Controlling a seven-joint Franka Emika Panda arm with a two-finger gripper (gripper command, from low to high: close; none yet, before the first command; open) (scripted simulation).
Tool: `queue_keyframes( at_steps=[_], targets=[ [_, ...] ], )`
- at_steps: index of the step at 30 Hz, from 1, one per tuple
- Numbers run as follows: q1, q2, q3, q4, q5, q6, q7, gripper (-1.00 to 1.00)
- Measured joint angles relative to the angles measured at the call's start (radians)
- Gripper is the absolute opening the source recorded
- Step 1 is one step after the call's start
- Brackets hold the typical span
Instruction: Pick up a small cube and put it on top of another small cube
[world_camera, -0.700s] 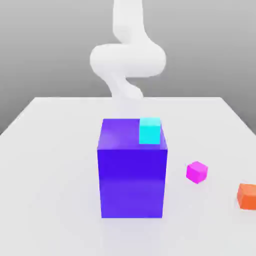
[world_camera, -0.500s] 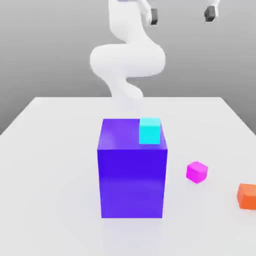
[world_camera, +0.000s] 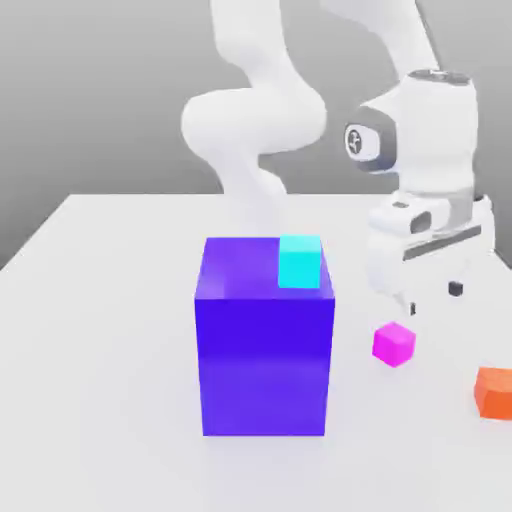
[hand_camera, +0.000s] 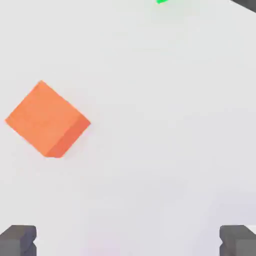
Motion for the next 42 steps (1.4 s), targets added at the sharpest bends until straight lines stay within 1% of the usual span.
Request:
queue_keyframes(
  at_steps=[2,3,5,6,8,10,11,16,17,18,20,21,23,25,27,29,34,38,42],
  targets=[
    [0.007,0.063,0.029,-0.032,-0.032,0.054,0.029,0.0],
    [0.001,0.099,0.029,-0.033,-0.067,0.083,0.052,0.0],
    [0.006,0.174,-0.017,-0.025,-0.188,0.142,0.133,0.0],
    [0.051,0.211,-0.079,-0.019,-0.253,0.171,0.177,0.0],
    [0.178,0.282,-0.221,-0.006,-0.323,0.229,0.227,0.0],
    [0.289,0.352,-0.327,0.005,-0.322,0.289,0.232,0.0],
    [0.325,0.38,-0.358,0.009,-0.316,0.312,0.23,-1.0],
    [0.324,0.38,-0.358,0.009,-0.318,0.313,0.232,-1.0],
    [0.342,0.393,-0.374,0.012,-0.316,0.324,0.232,-1.0],
    [0.333,0.383,-0.367,0.01,-0.319,0.316,0.233,-1.0],
    [0.278,0.331,-0.313,0.002,-0.313,0.273,0.224,-1.0],
    [0.239,0.299,-0.27,-0.004,-0.294,0.246,0.209,-1.0],
    [0.21,0.229,-0.216,-0.016,-0.202,0.189,0.143,-1.0],
    [0.216,0.157,-0.204,-0.03,-0.147,0.129,0.107,-1.0],
    [0.227,0.087,-0.207,-0.044,-0.133,0.072,0.1,-1.0],
    [0.209,0.088,-0.214,0.0,-0.173,0.03,0.093,-1.0],
    [0.152,0.172,-0.229,0.172,-0.262,-0.06,0.032,-1.0],
    [0.128,0.249,-0.238,0.317,-0.294,-0.131,-0.049,-1.0],
    [0.105,0.326,-0.244,0.462,-0.305,-0.201,-0.144,-1.0]
  ],
)
